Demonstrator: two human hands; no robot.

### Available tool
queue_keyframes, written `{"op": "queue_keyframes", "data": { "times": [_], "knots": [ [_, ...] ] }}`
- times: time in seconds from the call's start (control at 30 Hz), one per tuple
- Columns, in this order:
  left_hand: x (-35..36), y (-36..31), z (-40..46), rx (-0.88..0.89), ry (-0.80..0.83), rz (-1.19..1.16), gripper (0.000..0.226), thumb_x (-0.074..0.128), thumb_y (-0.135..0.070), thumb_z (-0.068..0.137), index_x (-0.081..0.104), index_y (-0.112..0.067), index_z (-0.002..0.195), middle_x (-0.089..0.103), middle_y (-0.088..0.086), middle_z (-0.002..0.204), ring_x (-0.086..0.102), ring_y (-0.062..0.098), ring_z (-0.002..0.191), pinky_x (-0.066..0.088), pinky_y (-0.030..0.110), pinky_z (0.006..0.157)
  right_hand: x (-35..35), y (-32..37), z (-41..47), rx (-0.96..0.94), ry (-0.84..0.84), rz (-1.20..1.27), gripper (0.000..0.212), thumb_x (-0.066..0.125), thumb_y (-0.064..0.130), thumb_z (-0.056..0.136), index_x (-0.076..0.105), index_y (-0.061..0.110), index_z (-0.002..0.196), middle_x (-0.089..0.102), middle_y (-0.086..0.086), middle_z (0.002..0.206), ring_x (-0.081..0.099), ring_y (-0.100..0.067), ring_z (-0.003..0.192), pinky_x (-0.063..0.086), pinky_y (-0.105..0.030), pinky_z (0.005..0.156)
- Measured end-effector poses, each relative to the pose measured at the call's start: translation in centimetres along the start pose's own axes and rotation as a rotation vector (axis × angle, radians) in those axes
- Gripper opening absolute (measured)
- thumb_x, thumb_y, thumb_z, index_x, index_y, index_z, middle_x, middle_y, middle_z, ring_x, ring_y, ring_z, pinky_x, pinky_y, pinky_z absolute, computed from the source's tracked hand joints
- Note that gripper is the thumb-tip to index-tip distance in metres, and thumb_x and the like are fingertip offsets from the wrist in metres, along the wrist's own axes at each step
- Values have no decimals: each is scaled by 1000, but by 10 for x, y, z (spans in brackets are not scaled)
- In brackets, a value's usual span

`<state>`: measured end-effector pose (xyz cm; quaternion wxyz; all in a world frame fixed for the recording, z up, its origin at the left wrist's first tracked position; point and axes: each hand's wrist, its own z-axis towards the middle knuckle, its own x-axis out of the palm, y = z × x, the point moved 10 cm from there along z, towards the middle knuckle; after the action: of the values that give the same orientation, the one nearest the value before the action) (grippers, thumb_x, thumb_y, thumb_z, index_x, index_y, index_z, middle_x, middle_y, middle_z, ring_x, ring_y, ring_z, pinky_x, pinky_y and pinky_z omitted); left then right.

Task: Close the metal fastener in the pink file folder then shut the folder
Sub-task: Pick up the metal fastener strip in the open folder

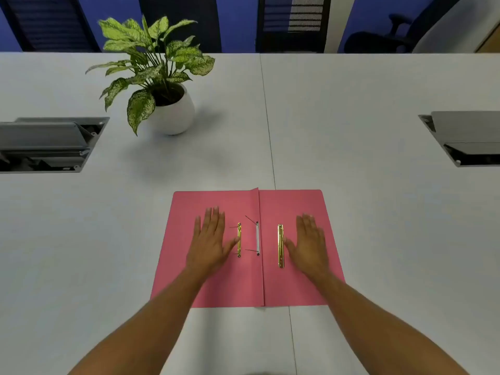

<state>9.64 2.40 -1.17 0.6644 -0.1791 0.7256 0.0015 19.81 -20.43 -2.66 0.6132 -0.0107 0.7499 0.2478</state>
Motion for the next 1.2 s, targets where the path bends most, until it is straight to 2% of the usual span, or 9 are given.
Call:
{"op": "queue_keyframes", "data": {
  "times": [0.13, 0.23, 0.33, 0.43, 0.57, 0.8, 1.03, 1.1, 1.2],
  "knots": [
    [36, -1, -14, -18, 103, 31, 93, 1, -71, 83, -4, -10, 153, -12, 8, 164, -22, 22, 147, -10, 46, 123, 18, -5, -13, 70, 31, 64, 66, 55, 43, 91, 32, 9, 143, 37, -11, 150, 30, -27, 139, 24, -41, 115],
    [53, 1, -17, -20, 151, 28, 99, -6, -72, 77, -2, -10, 154, -9, 9, 164, -16, 24, 150, -10, 46, 123, 28, -2, -17, 76, 54, 84, 52, 59, 41, 89, 51, 7, 128, 57, -10, 128, 48, -26, 118, 41, -37, 99],
    [68, 3, -20, -17, 182, 0, 99, -5, -73, 76, -3, -11, 153, -8, 8, 164, -13, 25, 151, -12, 45, 122, 36, 4, -21, 67, 81, 107, 29, 62, 38, 88, 63, 11, 101, 62, -6, 98, 50, -18, 93, 43, -30, 77],
    [81, 8, -25, -19, 201, -27, 91, -1, -72, 81, -9, -16, 152, -13, 6, 163, -20, 23, 148, -13, 45, 122, 40, 7, -27, 61, 84, 125, 19, 62, 30, 89, 66, 12, 92, 56, -1, 85, 47, -15, 83, 39, -27, 67],
    [96, 16, -31, -55, 215, -45, 84, 2, -72, 84, -15, -23, 150, -20, 3, 161, -25, 22, 146, -16, 44, 119, 43, 6, -31, 68, 85, 134, 18, 60, 24, 92, 69, 10, 93, 63, -7, 86, 51, -17, 79, 40, -28, 64],
    [102, 16, -30, -50, 190, -27, 79, 0, -70, 87, -17, -27, 150, -22, 3, 161, -26, 23, 147, -20, 45, 117, 43, 0, -33, 123, 30, 163, 16, 60, 20, 91, 71, 8, 95, 68, -9, 87, 56, -16, 75, 40, -25, 62],
    [103, 16, -31, -55, 170, -46, 77, 5, -68, 89, -14, -27, 151, -21, 2, 160, -25, 23, 147, -20, 46, 118, 47, -1, -37, 114, 54, 167, 16, 60, 6, 90, 71, 6, 102, 70, -12, 94, 61, -22, 82, 50, -28, 69],
    [104, 17, -32, -56, 174, -39, 76, 5, -68, 89, -15, -28, 151, -22, 2, 160, -25, 23, 147, -20, 46, 118, 50, -3, -39, 98, 78, 161, 18, 60, 1, 88, 71, 6, 102, 69, -12, 94, 61, -22, 83, 54, -32, 73],
    [105, 17, -31, -54, 178, -31, 77, 3, -68, 88, -17, -28, 150, -23, 2, 160, -27, 23, 147, -21, 45, 117, 51, -5, -39, 94, 84, 153, 16, 61, 0, 87, 71, 7, 98, 69, -11, 92, 61, -20, 81, 54, -30, 73]
  ]
}}
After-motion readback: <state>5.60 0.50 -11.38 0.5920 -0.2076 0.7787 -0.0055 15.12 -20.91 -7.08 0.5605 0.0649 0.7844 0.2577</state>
